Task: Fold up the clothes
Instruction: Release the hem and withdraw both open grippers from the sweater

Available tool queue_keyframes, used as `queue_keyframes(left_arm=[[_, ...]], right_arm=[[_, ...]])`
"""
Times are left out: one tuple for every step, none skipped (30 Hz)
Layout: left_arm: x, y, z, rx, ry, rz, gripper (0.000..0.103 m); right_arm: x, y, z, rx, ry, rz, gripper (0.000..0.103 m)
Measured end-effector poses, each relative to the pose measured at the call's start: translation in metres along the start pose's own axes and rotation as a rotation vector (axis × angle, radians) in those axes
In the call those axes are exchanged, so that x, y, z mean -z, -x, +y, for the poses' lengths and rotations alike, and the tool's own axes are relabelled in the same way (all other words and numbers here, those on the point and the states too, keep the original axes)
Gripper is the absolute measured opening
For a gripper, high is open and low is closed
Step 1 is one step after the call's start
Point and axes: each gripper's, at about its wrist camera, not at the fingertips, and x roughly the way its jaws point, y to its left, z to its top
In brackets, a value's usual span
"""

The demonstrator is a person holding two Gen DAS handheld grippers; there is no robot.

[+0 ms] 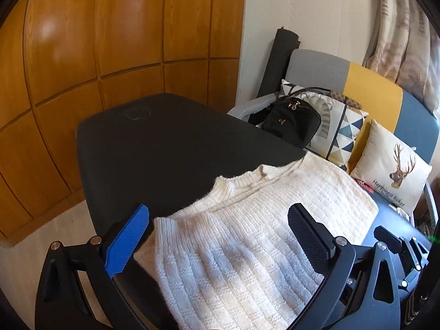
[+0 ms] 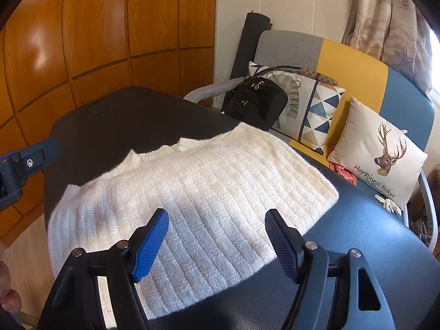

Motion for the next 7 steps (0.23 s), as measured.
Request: queue_keyframes(left_arm=[[0.001,0.0015,-0.0009,-0.004,-0.005,-0.007,0.103],[0.0018,0.0029,-0.0017,-0.007,-0.01,-0.012,0.103],[0.0026,0.0039,-0.0026,-0.01,-0.017,-0.017,0.103],[0.0033,0.0046,-0.0033,-0.014,-0.023,-0.019,0.103],[0.0038,0.0047,-0.0039,-0.018,-0.027,-0.02,0.103],[0.0045,0.0048,-0.0043,-0.02,-0.03,-0.02,0.103],[0.0051,0.0048,-0.0042,-0.017,-0.03,-0.019,0.103]], right_arm=[[0.0003,-0.0007,0.0002,0.003,0.004,0.002,0.074],[0.0006,-0.0013,0.0004,0.007,0.008,0.005,0.074],[0.0012,-0.002,0.0003,0.008,0.013,0.009,0.074],[0.0018,-0.0027,0.0002,0.009,0.017,0.013,0.074],[0.0023,-0.0034,-0.0001,0.008,0.018,0.018,0.074],[0.0028,-0.0041,-0.0004,0.01,0.018,0.02,0.074],[0.0035,-0.0043,-0.0011,0.012,0.019,0.022,0.074]])
